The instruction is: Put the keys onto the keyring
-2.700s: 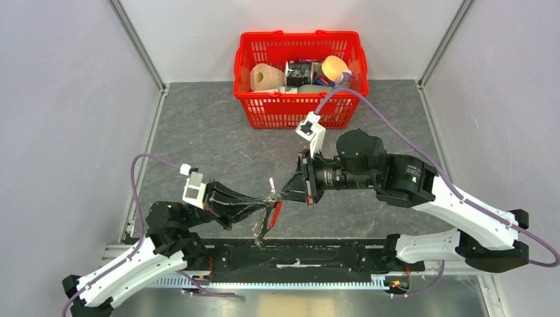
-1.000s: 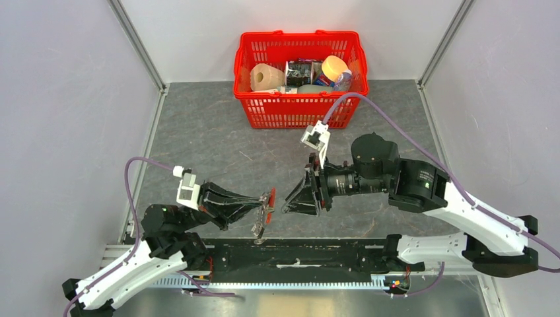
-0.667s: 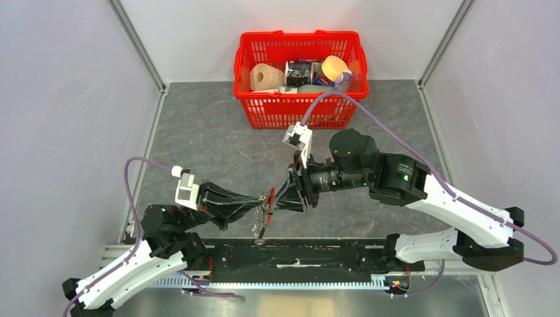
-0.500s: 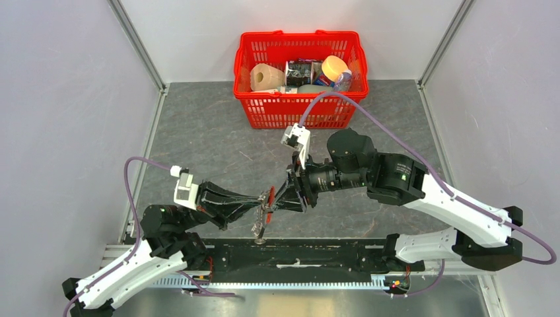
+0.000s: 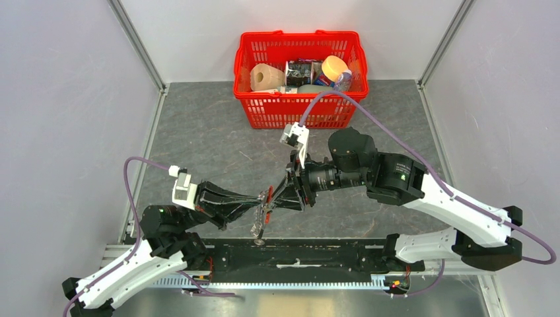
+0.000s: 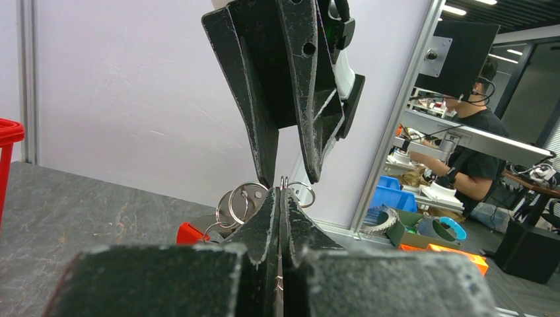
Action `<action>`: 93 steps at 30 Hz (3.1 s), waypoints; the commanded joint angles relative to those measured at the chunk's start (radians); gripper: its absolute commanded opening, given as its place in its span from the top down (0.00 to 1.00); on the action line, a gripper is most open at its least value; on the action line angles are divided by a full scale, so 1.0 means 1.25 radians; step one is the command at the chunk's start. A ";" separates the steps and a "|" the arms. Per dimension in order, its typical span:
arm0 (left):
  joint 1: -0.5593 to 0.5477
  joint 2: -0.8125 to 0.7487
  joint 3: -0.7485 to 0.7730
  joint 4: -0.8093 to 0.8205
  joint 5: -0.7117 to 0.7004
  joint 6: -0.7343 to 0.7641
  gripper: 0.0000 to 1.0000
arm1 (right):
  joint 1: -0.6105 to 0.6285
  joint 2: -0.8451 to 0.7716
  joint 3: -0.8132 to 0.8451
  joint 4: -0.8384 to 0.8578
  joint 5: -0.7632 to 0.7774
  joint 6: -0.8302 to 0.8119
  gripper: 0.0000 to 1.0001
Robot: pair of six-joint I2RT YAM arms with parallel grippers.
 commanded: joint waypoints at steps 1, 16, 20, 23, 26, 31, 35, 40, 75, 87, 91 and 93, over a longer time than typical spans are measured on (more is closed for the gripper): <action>0.001 0.001 0.021 0.053 -0.009 -0.021 0.98 | 0.003 0.012 0.038 0.040 -0.018 -0.024 0.61; 0.001 -0.007 0.016 0.055 -0.009 -0.023 0.98 | 0.003 0.036 0.052 0.069 -0.028 -0.015 0.65; 0.001 -0.013 0.016 0.053 -0.011 -0.022 0.98 | 0.003 0.042 0.053 0.072 -0.035 -0.014 0.68; 0.001 -0.019 0.016 0.050 -0.016 -0.021 0.98 | 0.002 0.043 0.046 0.077 -0.042 -0.009 0.73; 0.001 -0.021 0.017 0.048 -0.018 -0.020 0.98 | 0.003 0.040 0.038 0.080 -0.045 -0.008 0.75; 0.001 -0.016 0.019 0.056 -0.018 -0.021 0.98 | 0.003 0.042 0.034 0.082 -0.050 -0.006 0.75; 0.001 -0.015 0.019 0.061 -0.021 -0.021 0.98 | 0.003 0.045 0.029 0.086 -0.054 -0.005 0.75; 0.002 -0.010 0.019 0.071 -0.022 -0.024 0.98 | 0.003 0.047 0.023 0.096 -0.058 -0.003 0.76; 0.001 -0.030 0.193 -0.255 0.095 -0.012 0.57 | 0.008 0.026 0.046 -0.020 -0.124 -0.014 1.00; 0.002 0.091 0.270 -0.353 0.250 -0.005 0.57 | 0.008 0.031 0.048 -0.043 -0.252 0.003 1.00; 0.001 0.110 0.286 -0.372 0.280 -0.010 0.57 | 0.008 0.048 0.063 -0.065 -0.270 -0.004 1.00; 0.002 0.111 0.289 -0.379 0.289 -0.013 0.58 | 0.008 0.052 0.068 -0.075 -0.274 -0.011 1.00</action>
